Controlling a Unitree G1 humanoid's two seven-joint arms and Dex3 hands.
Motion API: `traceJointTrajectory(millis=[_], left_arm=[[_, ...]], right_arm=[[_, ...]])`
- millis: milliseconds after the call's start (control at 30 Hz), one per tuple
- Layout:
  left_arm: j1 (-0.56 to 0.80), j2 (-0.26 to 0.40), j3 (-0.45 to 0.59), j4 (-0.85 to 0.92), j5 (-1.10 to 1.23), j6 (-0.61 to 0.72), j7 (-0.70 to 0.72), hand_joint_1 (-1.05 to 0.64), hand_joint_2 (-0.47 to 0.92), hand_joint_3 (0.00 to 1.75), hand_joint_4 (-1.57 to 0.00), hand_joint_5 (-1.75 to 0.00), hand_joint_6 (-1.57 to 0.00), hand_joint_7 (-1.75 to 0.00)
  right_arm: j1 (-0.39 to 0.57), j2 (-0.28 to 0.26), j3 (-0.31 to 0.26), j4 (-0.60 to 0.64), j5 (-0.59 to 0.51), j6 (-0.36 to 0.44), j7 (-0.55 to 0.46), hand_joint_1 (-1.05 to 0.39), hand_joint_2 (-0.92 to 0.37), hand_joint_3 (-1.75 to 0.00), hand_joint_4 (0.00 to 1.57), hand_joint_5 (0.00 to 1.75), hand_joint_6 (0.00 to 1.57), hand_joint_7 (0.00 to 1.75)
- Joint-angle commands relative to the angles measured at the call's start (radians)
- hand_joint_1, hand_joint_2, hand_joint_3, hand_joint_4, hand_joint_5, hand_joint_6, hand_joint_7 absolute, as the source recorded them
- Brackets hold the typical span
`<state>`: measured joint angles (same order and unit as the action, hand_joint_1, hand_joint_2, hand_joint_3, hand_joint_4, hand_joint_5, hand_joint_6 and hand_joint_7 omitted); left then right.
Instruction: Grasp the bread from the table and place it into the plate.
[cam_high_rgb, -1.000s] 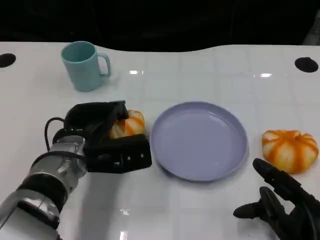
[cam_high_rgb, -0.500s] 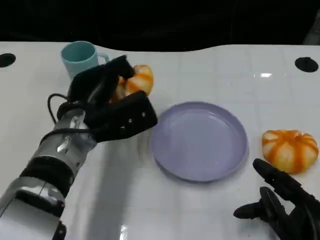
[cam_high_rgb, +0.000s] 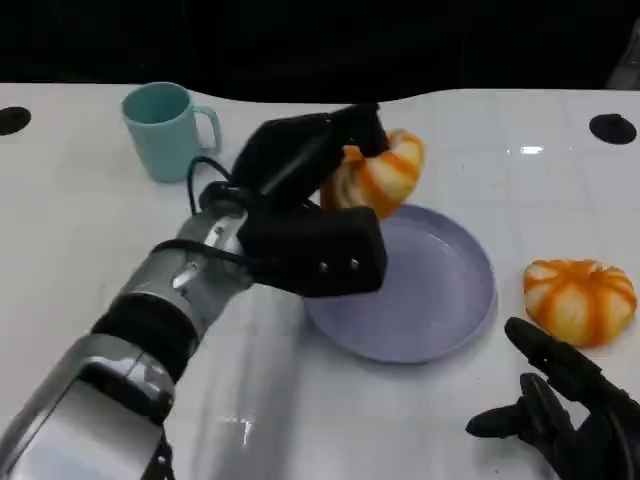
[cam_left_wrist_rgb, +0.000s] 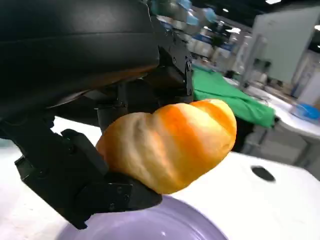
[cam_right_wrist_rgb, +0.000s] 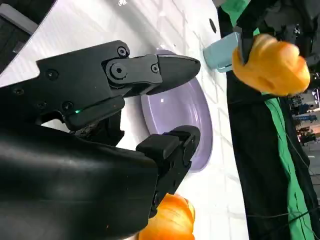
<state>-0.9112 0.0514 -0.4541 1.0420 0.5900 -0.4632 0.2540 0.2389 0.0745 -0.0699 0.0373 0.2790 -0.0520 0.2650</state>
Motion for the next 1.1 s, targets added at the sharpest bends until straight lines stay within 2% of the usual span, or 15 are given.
traceJointTrajectory(millis=[33, 133, 200, 333, 500, 567, 600, 633, 667, 700, 733, 767, 800, 867, 1100], left_arm=[[-0.028, -0.019, -0.035, 0.047, 0.030, -0.020, -0.001, -0.19, 0.61, 1.01, -0.92, -1.75, -0.70, -1.75], [-0.046, -0.041, -0.066, 0.085, 0.059, -0.003, -0.014, -0.19, 0.60, 1.06, -0.92, -1.75, -0.71, -1.75], [-0.055, -0.051, -0.081, 0.102, 0.074, 0.010, -0.009, -0.17, 0.64, 0.87, -0.93, -1.75, -0.70, -1.75], [-0.071, -0.069, -0.118, 0.119, 0.114, 0.059, -0.006, -0.16, 0.62, 0.77, -0.92, -1.75, -0.66, -1.75], [-0.085, -0.067, -0.143, 0.133, 0.132, 0.053, -0.008, -0.17, 0.74, 0.50, -0.89, -1.75, -0.65, -1.73], [-0.092, -0.063, -0.141, 0.136, 0.122, 0.050, -0.049, -0.16, 0.75, 0.46, -0.86, -1.75, -0.69, -1.57], [-0.096, -0.060, -0.137, 0.136, 0.112, 0.050, -0.085, -0.19, 0.80, 0.33, -0.78, -1.68, -0.75, -1.06], [-0.101, -0.058, -0.130, 0.135, 0.100, 0.055, -0.129, -0.21, 0.85, 0.23, -0.74, -1.62, -0.83, -0.72], [-0.103, -0.054, -0.127, 0.134, 0.093, 0.054, -0.159, -0.23, 0.89, 0.18, -0.68, -1.45, -0.83, -0.46], [-0.106, -0.049, -0.127, 0.131, 0.092, 0.051, -0.180, -0.29, 0.91, 0.14, -0.63, -1.03, -0.80, -0.22], [-0.107, -0.045, -0.128, 0.129, 0.091, 0.048, -0.194, -0.33, 0.91, 0.14, -0.60, -0.78, -0.77, -0.12], [-0.113, -0.041, -0.130, 0.127, 0.090, 0.053, -0.224, -0.35, 0.92, 0.14, -0.60, -0.63, -0.75, -0.06], [-0.116, -0.039, -0.130, 0.126, 0.090, 0.058, -0.247, -0.49, 0.92, 0.20, -0.51, -0.39, -0.60, -0.03], [-0.130, -0.032, -0.121, 0.117, 0.076, 0.071, -0.327, -0.66, 0.92, 0.30, -0.41, -0.21, -0.47, -0.01], [-0.160, 0.017, -0.106, 0.056, 0.031, 0.082, -0.551, -0.93, 0.92, 0.57, -0.27, -0.08, -0.38, 0.00]], right_arm=[[0.004, -0.016, -0.007, -0.010, 0.006, 0.000, 0.001, -0.76, -0.92, -0.30, 0.85, 0.96, 1.17, 0.05], [0.006, -0.015, -0.005, -0.013, 0.008, 0.003, 0.002, -0.75, -0.92, -0.31, 0.85, 0.96, 1.17, 0.05], [0.006, -0.015, -0.005, -0.014, 0.012, 0.004, 0.006, -0.75, -0.92, -0.31, 0.85, 0.96, 1.17, 0.05], [0.009, -0.011, -0.001, -0.026, 0.002, 0.021, -0.014, -0.76, -0.92, -0.31, 0.86, 0.96, 1.18, 0.06], [0.008, -0.010, -0.003, -0.025, 0.013, 0.016, -0.002, -0.75, -0.92, -0.31, 0.85, 0.96, 1.17, 0.05], [0.005, -0.012, -0.003, -0.021, 0.012, 0.014, 0.000, -0.75, -0.92, -0.31, 0.85, 0.96, 1.17, 0.05], [0.004, -0.012, -0.003, -0.018, 0.010, 0.013, 0.000, -0.75, -0.92, -0.31, 0.85, 0.96, 1.16, 0.05], [0.003, -0.012, -0.003, -0.017, 0.009, 0.012, 0.000, -0.75, -0.92, -0.31, 0.85, 0.96, 1.16, 0.05], [0.002, -0.013, -0.003, -0.016, 0.008, 0.011, 0.000, -0.75, -0.92, -0.31, 0.85, 0.96, 1.16, 0.05], [0.002, -0.013, -0.003, -0.015, 0.008, 0.008, 0.001, -0.75, -0.92, -0.31, 0.86, 0.96, 1.16, 0.05], [0.001, -0.013, -0.004, -0.015, 0.008, 0.007, 0.002, -0.75, -0.92, -0.31, 0.86, 0.96, 1.16, 0.05], [0.002, -0.014, -0.003, -0.015, 0.004, 0.006, -0.001, -0.75, -0.92, -0.31, 0.86, 0.96, 1.16, 0.05], [0.002, -0.015, -0.003, -0.015, 0.000, 0.006, -0.003, -0.76, -0.92, -0.31, 0.86, 0.96, 1.16, 0.05], [0.003, -0.013, -0.004, -0.018, 0.004, 0.009, -0.004, -0.76, -0.92, -0.31, 0.86, 0.96, 1.16, 0.05], [0.001, -0.015, -0.005, -0.008, 0.005, -0.004, 0.008, -0.75, -0.92, -0.31, 0.85, 0.97, 1.17, 0.06]])
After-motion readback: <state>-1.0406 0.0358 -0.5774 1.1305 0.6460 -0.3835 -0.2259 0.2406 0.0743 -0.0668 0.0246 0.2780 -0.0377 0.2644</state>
